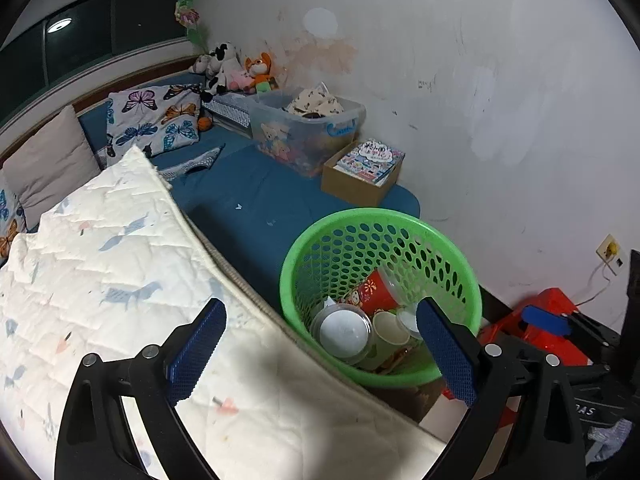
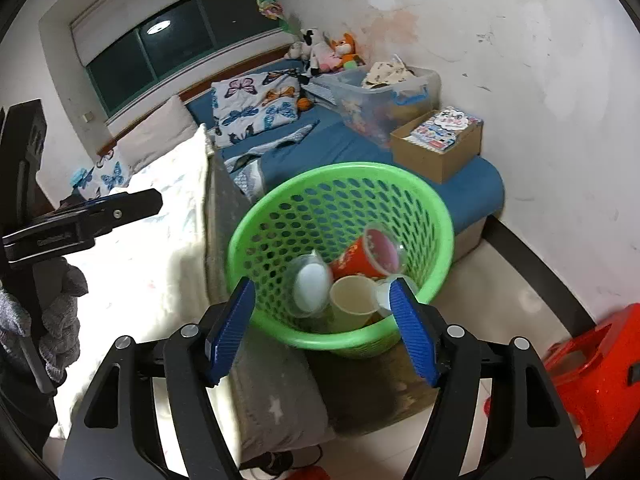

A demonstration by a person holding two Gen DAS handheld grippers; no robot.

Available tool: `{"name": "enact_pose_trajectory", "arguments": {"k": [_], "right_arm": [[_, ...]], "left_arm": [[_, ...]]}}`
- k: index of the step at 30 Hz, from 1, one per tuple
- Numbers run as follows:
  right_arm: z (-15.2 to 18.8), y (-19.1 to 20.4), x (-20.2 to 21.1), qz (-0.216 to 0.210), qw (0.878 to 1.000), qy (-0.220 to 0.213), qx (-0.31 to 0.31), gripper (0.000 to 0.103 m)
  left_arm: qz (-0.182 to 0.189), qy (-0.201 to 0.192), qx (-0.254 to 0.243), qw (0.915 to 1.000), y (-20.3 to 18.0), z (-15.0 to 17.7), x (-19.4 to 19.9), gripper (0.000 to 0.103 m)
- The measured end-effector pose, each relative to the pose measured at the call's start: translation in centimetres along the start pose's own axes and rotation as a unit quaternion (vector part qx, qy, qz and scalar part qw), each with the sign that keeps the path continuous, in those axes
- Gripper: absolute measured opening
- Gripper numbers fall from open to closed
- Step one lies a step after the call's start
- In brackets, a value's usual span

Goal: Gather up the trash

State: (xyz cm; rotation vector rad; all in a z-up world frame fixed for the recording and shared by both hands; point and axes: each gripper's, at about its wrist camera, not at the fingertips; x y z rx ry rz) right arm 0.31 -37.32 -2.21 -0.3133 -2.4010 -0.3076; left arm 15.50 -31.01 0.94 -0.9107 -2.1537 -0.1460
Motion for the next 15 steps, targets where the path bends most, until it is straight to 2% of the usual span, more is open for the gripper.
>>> {"name": "enact_pose_trajectory", "arguments": {"k": [7, 8, 15], "right_arm": [[0.1, 3.4, 0.9, -0.007, 1.0, -0.01, 0.028, 0.074], [0.1, 3.9, 1.0, -0.007, 0.999, -0.01, 0.033, 0.078], [0.0, 7.6, 1.7, -0.018, 0.998, -0.019, 0.061, 0.084]], "left_arm": [[-0.035, -0.027, 0.02, 0.9988, 2.7, 2.1, 4.3, 0.094], [-0.042, -0.033, 0.023, 0.9983, 3.1, 2.5, 5.0, 0.094], [-0.089, -0.056, 0.043, 0.9936, 6.1, 5.1, 9.3, 0.096]]}}
Point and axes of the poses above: each gripper's, at about its wrist camera, not at the fingertips, and x roughly against the way its jaws point, y to its left, z to its underside, and after that the axes turned 8 degrees about x, right-handed
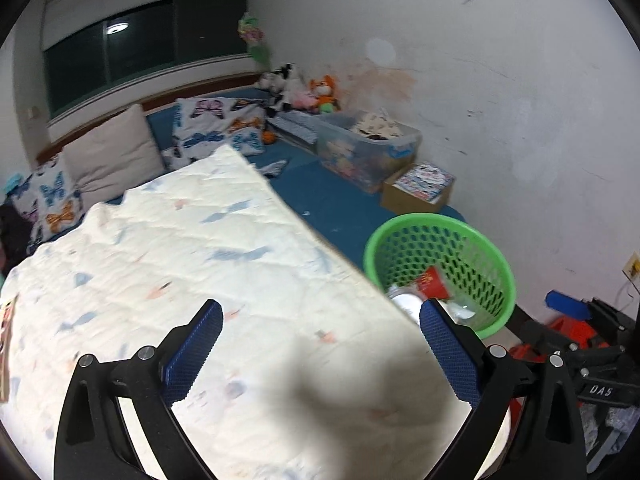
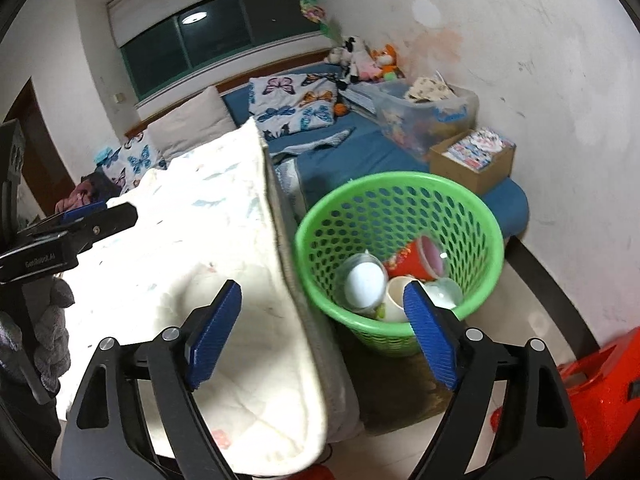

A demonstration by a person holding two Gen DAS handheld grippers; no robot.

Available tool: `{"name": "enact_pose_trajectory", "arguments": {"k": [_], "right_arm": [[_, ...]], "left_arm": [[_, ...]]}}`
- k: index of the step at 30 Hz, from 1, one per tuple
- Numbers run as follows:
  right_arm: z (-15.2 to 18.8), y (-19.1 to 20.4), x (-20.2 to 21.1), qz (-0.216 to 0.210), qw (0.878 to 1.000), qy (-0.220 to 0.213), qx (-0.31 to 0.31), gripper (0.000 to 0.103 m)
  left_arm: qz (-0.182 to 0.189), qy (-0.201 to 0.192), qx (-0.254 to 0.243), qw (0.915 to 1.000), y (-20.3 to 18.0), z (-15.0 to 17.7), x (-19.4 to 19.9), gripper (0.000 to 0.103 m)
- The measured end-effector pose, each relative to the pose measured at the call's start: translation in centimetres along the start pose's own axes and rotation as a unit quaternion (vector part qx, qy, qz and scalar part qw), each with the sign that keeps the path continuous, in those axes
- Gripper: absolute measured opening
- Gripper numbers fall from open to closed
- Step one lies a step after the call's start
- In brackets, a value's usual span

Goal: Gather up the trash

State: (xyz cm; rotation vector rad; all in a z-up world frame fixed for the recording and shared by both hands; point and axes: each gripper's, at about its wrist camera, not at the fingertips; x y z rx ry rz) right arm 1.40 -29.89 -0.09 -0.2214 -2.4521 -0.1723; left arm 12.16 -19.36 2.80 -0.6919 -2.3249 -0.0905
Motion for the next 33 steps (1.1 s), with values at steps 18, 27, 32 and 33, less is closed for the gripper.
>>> {"name": "enact_pose_trajectory", "arguments": {"k": [18, 27, 32, 33], "right_arm": [[0.0, 7.4, 2.2, 0.007, 0.998, -0.01, 0.053, 0.096], [1.0, 9.6, 2.6, 0.0, 0.998, 0.0, 0.055, 0.097], [1.1, 10.4, 2.7, -0.005, 0.998, 0.002, 0.055, 0.097], [1.1, 10.6, 2.9, -0.003, 0.998, -0.001, 0.057, 0.097]], "left_arm": [[-0.111, -0.026, 0.063, 0.9915, 7.4, 5.0, 9.5, 0.096], [-0.147, -0.04, 0.099, 0.9834, 10.1, 7.6, 12.2, 0.096], [-0.168, -0.052, 0.108, 0.9785, 10.8, 8.5, 13.2, 0.096], [-0.171, -0.054, 0.109, 0.9777, 10.9, 8.6, 13.4, 0.096]]}}
Point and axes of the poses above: each gripper's, at about its wrist camera, not at the fingertips, and x roughly against the way its jaws point, y to its left, z to its underside, and after that the axes turned 8 degrees about x, right-handed
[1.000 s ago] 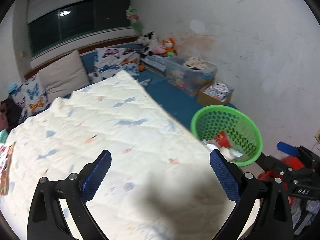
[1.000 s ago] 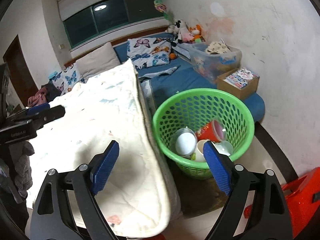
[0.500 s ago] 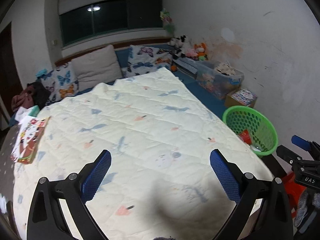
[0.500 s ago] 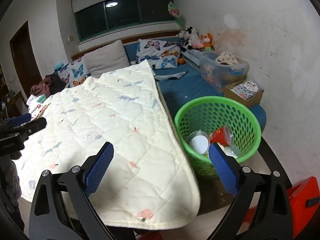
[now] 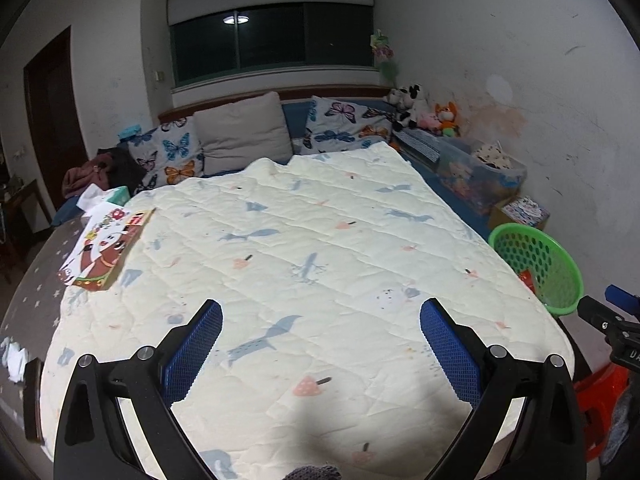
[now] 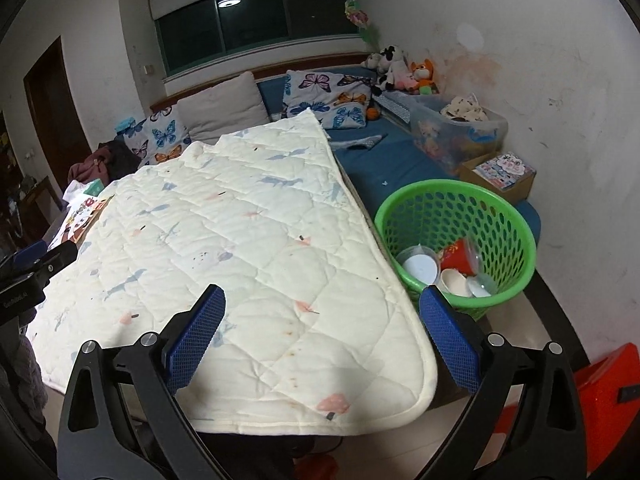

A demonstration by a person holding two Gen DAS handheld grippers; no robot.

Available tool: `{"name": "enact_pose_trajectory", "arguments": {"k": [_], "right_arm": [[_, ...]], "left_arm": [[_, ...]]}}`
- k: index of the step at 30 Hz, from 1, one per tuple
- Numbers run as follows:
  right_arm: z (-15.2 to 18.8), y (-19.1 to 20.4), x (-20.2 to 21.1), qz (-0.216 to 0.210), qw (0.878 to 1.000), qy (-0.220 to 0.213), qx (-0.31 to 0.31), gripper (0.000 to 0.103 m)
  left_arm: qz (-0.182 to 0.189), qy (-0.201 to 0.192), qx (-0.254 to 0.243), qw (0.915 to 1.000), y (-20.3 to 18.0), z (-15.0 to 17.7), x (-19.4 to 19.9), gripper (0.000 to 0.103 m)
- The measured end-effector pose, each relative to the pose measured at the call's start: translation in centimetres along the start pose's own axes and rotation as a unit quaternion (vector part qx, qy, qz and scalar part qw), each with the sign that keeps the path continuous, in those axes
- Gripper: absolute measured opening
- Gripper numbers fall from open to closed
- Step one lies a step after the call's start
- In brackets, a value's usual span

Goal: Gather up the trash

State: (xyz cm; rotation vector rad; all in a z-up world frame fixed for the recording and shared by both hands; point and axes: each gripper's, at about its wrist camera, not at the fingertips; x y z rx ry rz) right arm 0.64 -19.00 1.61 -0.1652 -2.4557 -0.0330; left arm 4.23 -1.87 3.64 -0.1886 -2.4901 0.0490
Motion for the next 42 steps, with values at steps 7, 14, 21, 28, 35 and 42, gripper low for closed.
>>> {"name": "enact_pose_trajectory", "arguments": {"k": [7, 14, 21, 28, 35, 42], "right_arm": [[-0.5, 0.8, 1.1, 0.003, 1.0, -0.014, 0.01, 0.099], [-0.6, 1.5, 1.3, -0.003, 1.0, -0.017, 0.013, 0.099], [-0.5, 2.1, 0.7, -0.008, 1.0, -0.009, 0.021, 0.099], [-0.5, 2.7, 0.3, -0.009, 1.0, -0.004, 0.027, 0.099], [-0.7, 2.9, 0.4, -0.012, 1.0, -0.006, 0.028, 0.099], [-0.8, 2.6, 0.2, -0.016, 1.0, -0.006, 0.025, 0.099]], "left_arm": [[-0.004, -0.013, 0.005, 0.9999, 0.4, 0.4, 1.1, 0.096], [-0.009, -0.024, 0.005, 0.9997, 0.5, 0.6, 1.8, 0.096], [-0.009, -0.007, 0.011, 0.9999, 0.8, 1.2, 1.1, 0.096], [-0.009, 0.0, 0.012, 0.9999, 0.7, 1.4, 0.8, 0.096], [-0.009, -0.006, 0.012, 0.9999, 0.5, 1.3, 1.1, 0.096], [-0.008, -0.003, 0.007, 0.9999, 0.0, 1.4, 1.0, 0.096]]}}
Point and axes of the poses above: each gripper's, at about its wrist camera, not at the fingertips, and x roughly against the way its jaws point, y to its left, z to its underside, and after that the axes turned 8 degrees about x, right-handed
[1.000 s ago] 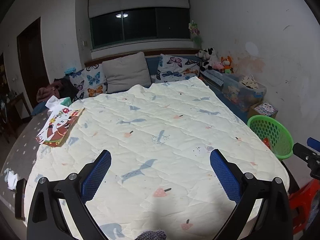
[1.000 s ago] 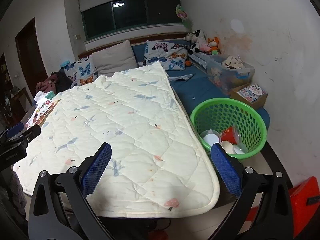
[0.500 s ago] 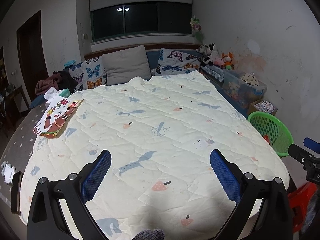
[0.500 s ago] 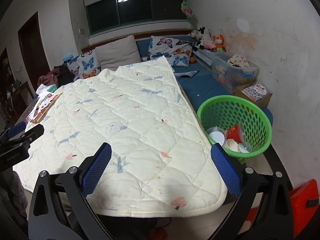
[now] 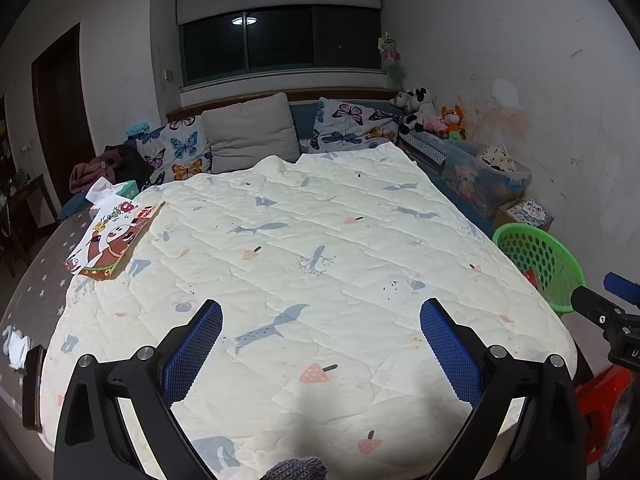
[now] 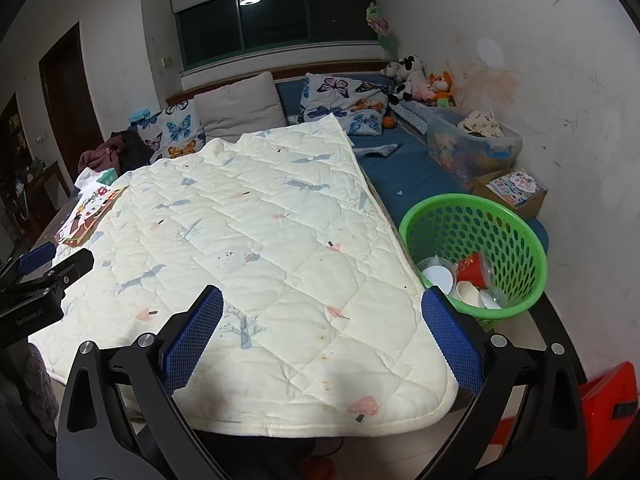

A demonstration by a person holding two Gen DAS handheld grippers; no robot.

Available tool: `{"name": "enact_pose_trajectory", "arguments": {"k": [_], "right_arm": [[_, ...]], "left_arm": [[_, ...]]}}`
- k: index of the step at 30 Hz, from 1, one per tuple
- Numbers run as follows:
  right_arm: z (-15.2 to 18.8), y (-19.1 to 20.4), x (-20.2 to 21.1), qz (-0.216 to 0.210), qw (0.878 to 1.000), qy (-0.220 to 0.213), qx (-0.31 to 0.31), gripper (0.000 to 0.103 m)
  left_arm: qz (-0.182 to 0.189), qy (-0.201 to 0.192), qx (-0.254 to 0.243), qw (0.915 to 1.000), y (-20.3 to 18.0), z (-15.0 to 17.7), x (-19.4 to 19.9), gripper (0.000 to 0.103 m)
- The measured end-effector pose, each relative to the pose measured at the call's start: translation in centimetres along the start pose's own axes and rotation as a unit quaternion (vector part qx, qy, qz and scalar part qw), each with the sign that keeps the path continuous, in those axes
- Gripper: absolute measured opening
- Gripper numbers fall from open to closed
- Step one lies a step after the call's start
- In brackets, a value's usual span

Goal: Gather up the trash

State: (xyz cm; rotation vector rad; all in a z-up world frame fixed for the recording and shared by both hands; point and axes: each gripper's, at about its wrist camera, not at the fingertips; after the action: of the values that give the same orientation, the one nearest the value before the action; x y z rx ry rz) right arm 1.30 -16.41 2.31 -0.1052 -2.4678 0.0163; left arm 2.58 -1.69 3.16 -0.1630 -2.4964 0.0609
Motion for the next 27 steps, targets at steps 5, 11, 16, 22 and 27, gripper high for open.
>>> {"name": "enact_pose_trajectory", "arguments": {"k": [5, 11, 16, 22, 27], "right_arm": [[-0.02, -0.11, -0.02, 0.0, 1.0, 0.001, 0.001, 0.099], [-0.02, -0.17, -0.02, -0.002, 1.0, 0.001, 0.001, 0.099], [-0.03, -0.21, -0.04, -0.002, 1.0, 0.001, 0.002, 0.099], [0.09, -0.13, -0.05, -0.003, 1.0, -0.001, 0.001, 0.099], [0.18, -0.05, -0.29, -0.002, 1.0, 0.001, -0.001, 0.099]], "left_arm": [[0.004, 0.003, -0.003, 1.0, -0.45, 0.23, -0.08, 0.096], [0.005, 0.004, -0.002, 1.0, -0.51, 0.26, -0.12, 0.096], [0.004, 0.005, 0.002, 1.0, -0.43, 0.3, -0.13, 0.096], [0.002, 0.004, 0.006, 1.0, -0.31, 0.34, -0.07, 0.096], [0.001, 0.001, 0.009, 1.0, -0.14, 0.31, -0.02, 0.096]]}}
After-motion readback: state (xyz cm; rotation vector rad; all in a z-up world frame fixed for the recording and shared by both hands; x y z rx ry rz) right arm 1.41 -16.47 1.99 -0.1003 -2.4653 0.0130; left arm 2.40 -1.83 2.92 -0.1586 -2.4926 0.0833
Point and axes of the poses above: each gripper's, at about its wrist camera, not at the fingertips, and x roughly against the way its jaws point, y to its left, z to its underside, and after that the axes turned 8 degrees about x, right-handed
